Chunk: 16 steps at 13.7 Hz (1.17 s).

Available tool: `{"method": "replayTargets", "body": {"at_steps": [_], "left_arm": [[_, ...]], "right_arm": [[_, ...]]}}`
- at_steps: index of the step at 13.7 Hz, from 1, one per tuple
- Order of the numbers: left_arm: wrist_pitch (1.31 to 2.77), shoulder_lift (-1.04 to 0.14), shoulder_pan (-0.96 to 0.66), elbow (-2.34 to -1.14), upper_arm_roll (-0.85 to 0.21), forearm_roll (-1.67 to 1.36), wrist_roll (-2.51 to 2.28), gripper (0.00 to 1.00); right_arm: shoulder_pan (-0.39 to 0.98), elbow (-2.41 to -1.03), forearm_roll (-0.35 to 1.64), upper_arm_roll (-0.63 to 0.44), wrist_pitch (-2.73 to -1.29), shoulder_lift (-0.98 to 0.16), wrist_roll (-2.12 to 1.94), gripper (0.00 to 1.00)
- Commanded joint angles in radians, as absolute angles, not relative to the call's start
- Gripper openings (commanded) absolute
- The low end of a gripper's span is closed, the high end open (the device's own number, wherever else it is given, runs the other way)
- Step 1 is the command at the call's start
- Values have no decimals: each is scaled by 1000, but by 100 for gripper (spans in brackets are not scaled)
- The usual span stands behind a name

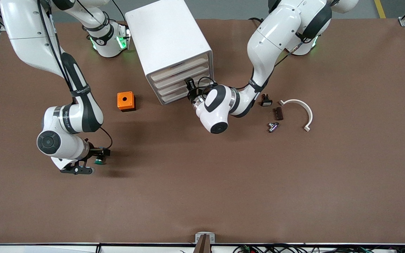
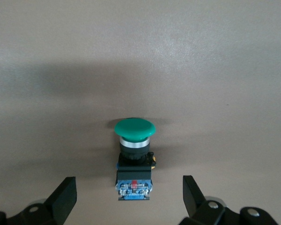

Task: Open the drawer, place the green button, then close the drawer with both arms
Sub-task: 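Pull the drawer open with the left gripper while the right gripper grasps the button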

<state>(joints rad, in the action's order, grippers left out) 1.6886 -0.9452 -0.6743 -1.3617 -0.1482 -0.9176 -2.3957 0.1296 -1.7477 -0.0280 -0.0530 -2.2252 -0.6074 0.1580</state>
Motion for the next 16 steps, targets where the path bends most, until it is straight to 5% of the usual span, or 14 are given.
{"method": "replayTargets", "body": {"at_steps": [1,2,10,11,14,16], "left_arm": [[1680,-965,-686,-1344,-141,-936,-2382,9],[1680,-965,-678,-1344,-137,-936,-2379,0],[1684,-953,-505,-1305,-126,-948,-2372,0],[1684,-951,-491,-1302,-127,-950,-2352,0],[1686,-951,-454,-1290,-129,-976,-2312,1],[1690,-956,-453,-1290,-127,-979,-2304,34]], "right_arm": [[115,-1758,-46,-45,-2266,-627,183,100],[112,-1761,-46,-44,-2284,-637,183,100],[115,-1767,-34,-44,-2270,-653,282,100],[117,-1767,-34,-44,-2270,-653,282,93],[115,-1767,-34,-44,-2258,-653,281,52],[118,-1766,-34,-43,-2244,-653,282,33]]}}
